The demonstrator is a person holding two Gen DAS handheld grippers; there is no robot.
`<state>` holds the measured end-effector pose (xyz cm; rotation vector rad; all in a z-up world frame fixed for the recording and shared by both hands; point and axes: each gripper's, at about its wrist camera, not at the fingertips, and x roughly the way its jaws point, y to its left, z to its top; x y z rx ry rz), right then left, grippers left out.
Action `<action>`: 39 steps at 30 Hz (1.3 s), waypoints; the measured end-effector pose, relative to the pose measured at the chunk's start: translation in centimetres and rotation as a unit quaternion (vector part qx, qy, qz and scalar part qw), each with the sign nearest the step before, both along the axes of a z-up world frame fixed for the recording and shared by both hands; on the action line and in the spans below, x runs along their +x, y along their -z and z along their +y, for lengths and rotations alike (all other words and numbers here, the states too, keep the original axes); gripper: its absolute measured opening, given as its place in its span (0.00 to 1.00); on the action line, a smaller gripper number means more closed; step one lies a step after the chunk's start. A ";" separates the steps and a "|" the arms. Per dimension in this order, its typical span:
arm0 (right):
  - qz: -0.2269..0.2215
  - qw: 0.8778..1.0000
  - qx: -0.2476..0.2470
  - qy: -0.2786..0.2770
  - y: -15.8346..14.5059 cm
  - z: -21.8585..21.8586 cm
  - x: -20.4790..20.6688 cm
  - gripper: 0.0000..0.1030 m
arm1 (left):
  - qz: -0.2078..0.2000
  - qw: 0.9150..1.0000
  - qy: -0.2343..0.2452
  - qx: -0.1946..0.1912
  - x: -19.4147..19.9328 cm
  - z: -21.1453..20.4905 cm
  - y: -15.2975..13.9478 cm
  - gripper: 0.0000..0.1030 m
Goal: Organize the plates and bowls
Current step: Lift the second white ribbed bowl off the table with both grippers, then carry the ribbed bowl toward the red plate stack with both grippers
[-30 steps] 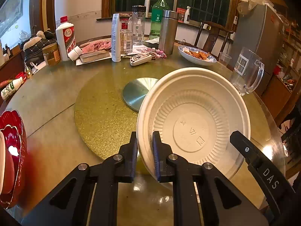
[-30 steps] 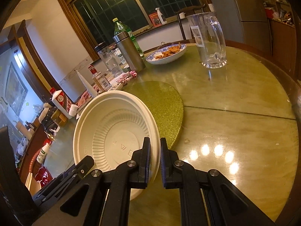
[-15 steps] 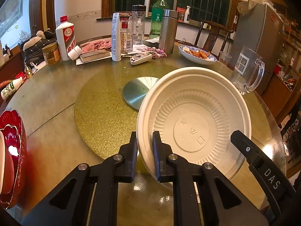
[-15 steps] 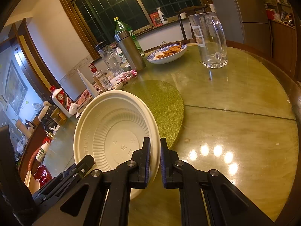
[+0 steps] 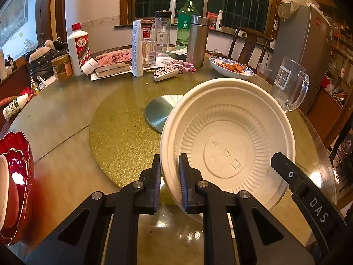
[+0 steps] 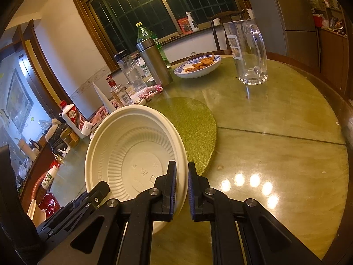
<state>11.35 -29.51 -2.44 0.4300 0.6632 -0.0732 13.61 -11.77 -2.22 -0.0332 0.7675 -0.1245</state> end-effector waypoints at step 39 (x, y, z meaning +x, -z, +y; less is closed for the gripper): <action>-0.048 0.983 -0.016 -0.176 -8.9 17.4 -3.6 0.10 | -0.060 0.988 -0.141 -0.004 -7.6 17.5 -8.3 0.13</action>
